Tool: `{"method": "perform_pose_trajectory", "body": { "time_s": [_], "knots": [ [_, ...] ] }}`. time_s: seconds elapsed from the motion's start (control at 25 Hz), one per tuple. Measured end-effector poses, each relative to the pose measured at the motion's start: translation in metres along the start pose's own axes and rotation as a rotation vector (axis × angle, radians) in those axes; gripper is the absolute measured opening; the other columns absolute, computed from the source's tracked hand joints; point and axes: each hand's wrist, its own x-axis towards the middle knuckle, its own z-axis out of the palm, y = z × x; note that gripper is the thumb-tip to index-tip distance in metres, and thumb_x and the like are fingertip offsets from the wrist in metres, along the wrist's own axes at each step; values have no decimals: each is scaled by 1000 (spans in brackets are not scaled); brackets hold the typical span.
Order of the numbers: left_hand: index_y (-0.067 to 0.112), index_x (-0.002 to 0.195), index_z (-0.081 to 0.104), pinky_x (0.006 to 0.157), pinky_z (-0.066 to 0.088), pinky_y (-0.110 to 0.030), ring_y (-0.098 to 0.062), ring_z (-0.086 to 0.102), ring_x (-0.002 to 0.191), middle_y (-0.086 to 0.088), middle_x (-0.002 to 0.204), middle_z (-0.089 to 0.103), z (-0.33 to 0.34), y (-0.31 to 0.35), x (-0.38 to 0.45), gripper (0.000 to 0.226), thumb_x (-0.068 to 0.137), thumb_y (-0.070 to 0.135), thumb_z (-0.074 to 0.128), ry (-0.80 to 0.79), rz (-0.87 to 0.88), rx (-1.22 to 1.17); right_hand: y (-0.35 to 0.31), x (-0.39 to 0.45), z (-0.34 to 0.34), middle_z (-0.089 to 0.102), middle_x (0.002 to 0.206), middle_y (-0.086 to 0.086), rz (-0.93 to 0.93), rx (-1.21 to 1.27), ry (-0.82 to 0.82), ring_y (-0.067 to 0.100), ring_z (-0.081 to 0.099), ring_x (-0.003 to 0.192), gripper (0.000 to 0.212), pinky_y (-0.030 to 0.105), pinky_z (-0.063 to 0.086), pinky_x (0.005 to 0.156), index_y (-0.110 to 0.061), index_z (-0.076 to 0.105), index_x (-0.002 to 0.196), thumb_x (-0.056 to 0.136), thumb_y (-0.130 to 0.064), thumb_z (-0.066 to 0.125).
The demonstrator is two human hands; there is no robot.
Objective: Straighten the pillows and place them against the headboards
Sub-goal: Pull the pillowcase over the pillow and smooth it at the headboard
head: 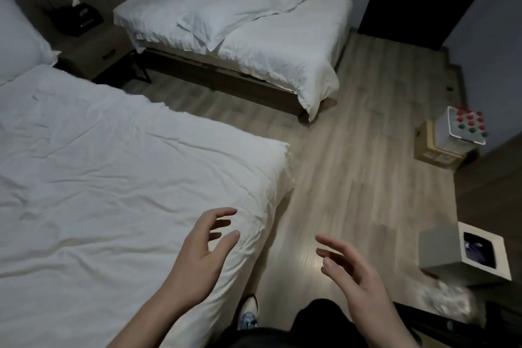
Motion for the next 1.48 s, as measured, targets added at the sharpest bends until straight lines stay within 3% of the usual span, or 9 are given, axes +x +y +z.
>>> {"method": "perform_pose_trajectory", "body": {
  "time_s": [0.08, 0.2, 0.4, 0.68, 0.8, 0.96, 1.12, 1.28, 1.48],
  "knots": [
    [38, 124, 63, 99, 44, -21, 4, 57, 124, 24, 130, 63, 25, 31, 56, 28, 100, 24, 63, -44, 44, 28, -11, 37, -30, 76, 119, -7, 2, 38, 64, 8, 68, 120, 27, 43, 55, 103, -44, 75, 114, 90, -32, 73],
    [38, 125, 62, 100, 44, -22, 4, 56, 126, 23, 133, 61, 70, 65, 135, 28, 100, 24, 62, -49, 68, 49, -20, 106, -83, 77, 118, -8, 20, 53, 104, 9, 69, 118, 59, 44, 53, 104, -42, 75, 114, 64, -75, 76],
    [36, 125, 63, 98, 45, -21, 5, 58, 123, 26, 128, 63, 152, 107, 213, 28, 100, 23, 64, 84, 24, 3, -65, 233, -182, 75, 120, -10, -23, -22, -80, 3, 66, 121, 31, 36, 53, 105, -49, 73, 113, 95, -24, 71],
    [32, 125, 66, 91, 45, -4, 5, 59, 122, 21, 127, 65, 201, 140, 303, 31, 100, 15, 63, 271, -45, -55, -144, 401, -254, 74, 121, -11, -133, -65, -220, 4, 64, 124, 32, 31, 52, 103, -44, 72, 118, 98, -20, 67],
    [35, 125, 65, 93, 47, -14, 5, 59, 122, 19, 126, 66, 209, 148, 369, 30, 100, 18, 63, 308, -63, -88, -155, 469, -258, 74, 123, -11, -151, -65, -247, 6, 65, 124, 32, 34, 52, 104, -43, 72, 117, 97, -18, 67],
    [41, 123, 64, 96, 48, -22, 5, 59, 122, 23, 127, 65, 213, 164, 482, 30, 100, 21, 63, 278, -34, -90, -156, 548, -269, 76, 119, -7, -109, -62, -197, 9, 68, 120, 28, 35, 54, 103, -44, 74, 113, 85, -42, 76],
    [44, 123, 62, 100, 51, -24, 0, 61, 122, 18, 128, 65, 207, 200, 607, 29, 95, 37, 67, 217, 85, -65, -176, 629, -282, 79, 112, -2, -54, -55, -81, 16, 73, 113, 57, 21, 57, 91, -44, 78, 104, 57, -76, 82],
    [35, 125, 64, 102, 51, -30, -3, 60, 125, 15, 131, 64, 200, 234, 713, 28, 99, 26, 67, 185, 150, -24, -211, 716, -296, 77, 116, -2, -44, -15, -82, 11, 70, 116, 30, 34, 54, 103, -44, 75, 112, 83, -50, 76],
    [38, 123, 63, 100, 51, -26, -4, 61, 124, 14, 132, 64, 203, 245, 825, 38, 87, 51, 60, 211, 138, -2, -241, 846, -295, 79, 111, -1, -25, -21, -135, 10, 70, 115, 30, 36, 53, 105, -29, 74, 117, 97, -8, 67]
  ]
}}
